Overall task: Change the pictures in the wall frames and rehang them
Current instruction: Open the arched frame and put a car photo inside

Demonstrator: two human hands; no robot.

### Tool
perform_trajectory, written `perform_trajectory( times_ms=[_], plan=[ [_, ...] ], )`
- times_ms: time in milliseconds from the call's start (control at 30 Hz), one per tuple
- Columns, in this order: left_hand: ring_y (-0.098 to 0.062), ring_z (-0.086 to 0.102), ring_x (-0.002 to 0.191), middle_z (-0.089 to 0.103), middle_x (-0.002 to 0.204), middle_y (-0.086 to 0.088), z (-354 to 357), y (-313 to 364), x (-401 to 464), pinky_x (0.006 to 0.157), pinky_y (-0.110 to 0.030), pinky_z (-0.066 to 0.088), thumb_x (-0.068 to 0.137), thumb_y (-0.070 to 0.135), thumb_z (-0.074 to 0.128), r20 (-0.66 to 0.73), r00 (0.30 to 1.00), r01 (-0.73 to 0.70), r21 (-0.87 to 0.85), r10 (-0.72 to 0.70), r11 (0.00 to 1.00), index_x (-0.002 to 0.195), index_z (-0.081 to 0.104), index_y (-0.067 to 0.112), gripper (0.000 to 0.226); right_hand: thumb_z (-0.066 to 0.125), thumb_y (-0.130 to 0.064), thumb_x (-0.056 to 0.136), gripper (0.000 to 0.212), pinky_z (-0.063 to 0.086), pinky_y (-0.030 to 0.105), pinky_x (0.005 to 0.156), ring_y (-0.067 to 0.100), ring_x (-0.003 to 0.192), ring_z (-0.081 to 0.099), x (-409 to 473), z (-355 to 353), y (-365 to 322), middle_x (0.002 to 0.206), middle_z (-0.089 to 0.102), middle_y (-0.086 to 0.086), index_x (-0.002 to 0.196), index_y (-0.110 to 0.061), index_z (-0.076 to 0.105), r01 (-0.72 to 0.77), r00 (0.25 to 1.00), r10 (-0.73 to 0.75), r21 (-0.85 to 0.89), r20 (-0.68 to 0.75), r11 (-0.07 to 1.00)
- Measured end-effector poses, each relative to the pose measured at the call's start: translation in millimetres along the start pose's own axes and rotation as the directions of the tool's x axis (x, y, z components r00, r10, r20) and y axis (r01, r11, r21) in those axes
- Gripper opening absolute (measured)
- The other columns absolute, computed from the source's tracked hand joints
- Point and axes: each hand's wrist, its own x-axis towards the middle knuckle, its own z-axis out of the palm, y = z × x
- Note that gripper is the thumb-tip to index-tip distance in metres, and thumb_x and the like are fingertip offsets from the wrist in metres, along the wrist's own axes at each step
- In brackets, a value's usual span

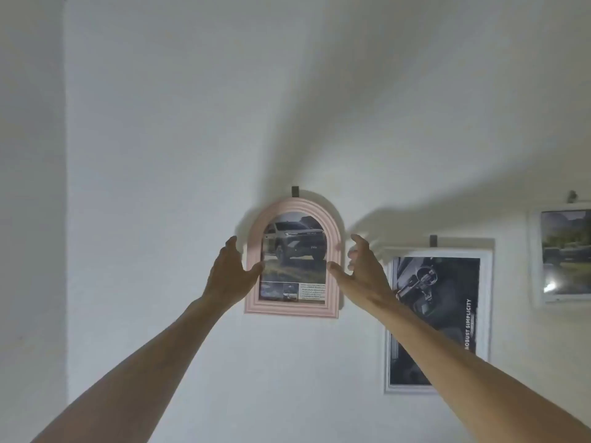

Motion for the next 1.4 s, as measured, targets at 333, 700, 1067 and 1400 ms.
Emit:
perform_trajectory(
  times_ms=[333, 700, 1067, 1400],
  plan=[
    [-0.017, 0.063, 0.090, 0.063, 0.101, 0.002, 6.3, -14.9, 16.3, 0.078, -0.026, 0.044, 0.086, 0.022, 0.074, -0.039, 0.999, -0.038, -0.245, 0.030, 0.969, 0.133, 0.050, 0.017, 0.053, 0.066, -0.014, 0.091, 0.039, 0.054, 0.035, 0.084, 0.011, 0.091, 0.064, 14.3, 27.2, 7.7, 0.097, 0.066, -0.003, 0.120, -0.031, 0.046, 0.034, 0.991, -0.019, 0.117, -0.131, 0.993],
    [-0.015, 0.063, 0.090, 0.064, 0.102, 0.002, -6.0, -4.7, -1.2, 0.079, -0.029, 0.049, 0.085, 0.029, 0.074, -0.019, 0.998, -0.068, -0.222, 0.066, 0.973, 0.130, 0.055, 0.022, 0.049, 0.065, -0.018, 0.094, 0.044, 0.043, 0.017, 0.077, 0.002, 0.094, 0.061, -8.0, 6.8, 1.5, 0.099, 0.068, -0.006, 0.134, -0.021, 0.045, 0.044, 0.995, -0.029, 0.167, -0.091, 0.985],
    [-0.014, 0.063, 0.092, 0.065, 0.098, 0.006, -13.4, 42.6, -46.3, 0.075, -0.029, 0.048, 0.080, 0.029, 0.076, 0.036, 0.999, 0.017, -0.281, -0.007, 0.960, 0.124, 0.061, 0.025, 0.047, 0.067, -0.020, 0.094, 0.047, 0.043, 0.014, 0.075, 0.011, 0.094, 0.059, -44.5, -47.8, 6.6, 0.093, 0.059, -0.016, 0.134, -0.018, 0.043, 0.022, 0.999, -0.016, 0.131, -0.049, 0.991],
    [-0.025, 0.069, 0.094, 0.073, 0.098, -0.011, 27.3, 51.6, -147.0, 0.084, -0.041, 0.055, 0.080, 0.008, 0.077, 0.345, 0.913, 0.377, -0.520, -0.215, 0.767, 0.104, 0.069, 0.017, 0.027, 0.070, -0.026, 0.090, 0.048, 0.046, 0.018, 0.070, 0.017, 0.098, 0.065, -119.2, -57.6, 82.3, 0.109, 0.065, -0.003, 0.131, -0.019, 0.046, -0.143, 0.989, 0.135, 0.134, 0.064, 0.981]
  ],
)
